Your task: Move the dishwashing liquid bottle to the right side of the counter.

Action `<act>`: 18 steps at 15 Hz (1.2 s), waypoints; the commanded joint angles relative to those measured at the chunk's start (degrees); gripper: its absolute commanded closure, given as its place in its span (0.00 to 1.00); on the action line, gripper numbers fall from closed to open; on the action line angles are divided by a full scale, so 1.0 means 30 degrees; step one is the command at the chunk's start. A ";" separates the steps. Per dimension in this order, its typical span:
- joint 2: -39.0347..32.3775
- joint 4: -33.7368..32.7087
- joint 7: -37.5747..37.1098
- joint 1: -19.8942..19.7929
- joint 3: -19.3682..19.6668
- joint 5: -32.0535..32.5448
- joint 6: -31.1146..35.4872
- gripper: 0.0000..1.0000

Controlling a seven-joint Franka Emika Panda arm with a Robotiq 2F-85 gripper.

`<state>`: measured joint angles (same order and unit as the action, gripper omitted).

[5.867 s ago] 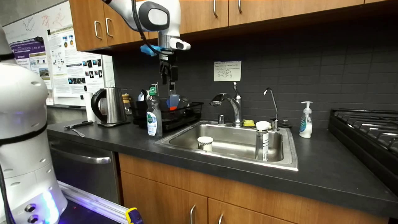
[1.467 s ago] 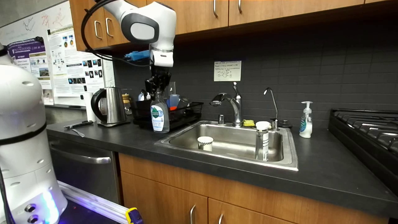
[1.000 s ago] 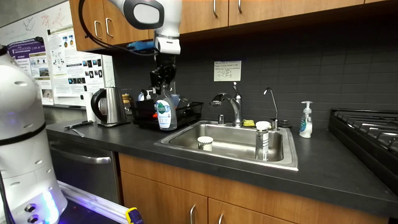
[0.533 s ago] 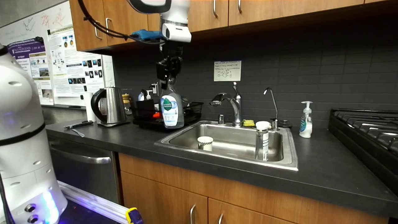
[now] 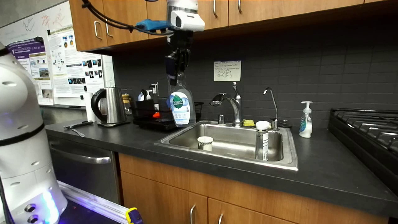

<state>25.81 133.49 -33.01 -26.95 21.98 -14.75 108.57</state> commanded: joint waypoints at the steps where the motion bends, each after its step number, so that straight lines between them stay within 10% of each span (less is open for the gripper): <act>1: -0.1011 -0.1733 0.1345 -0.0354 0.0334 0.0239 -0.0969 0.66; 18: -1.0966 -1.4890 0.6863 -0.0956 0.3359 -0.1315 -0.6919 0.66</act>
<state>0.15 98.38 -16.01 -27.81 31.01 -16.25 92.71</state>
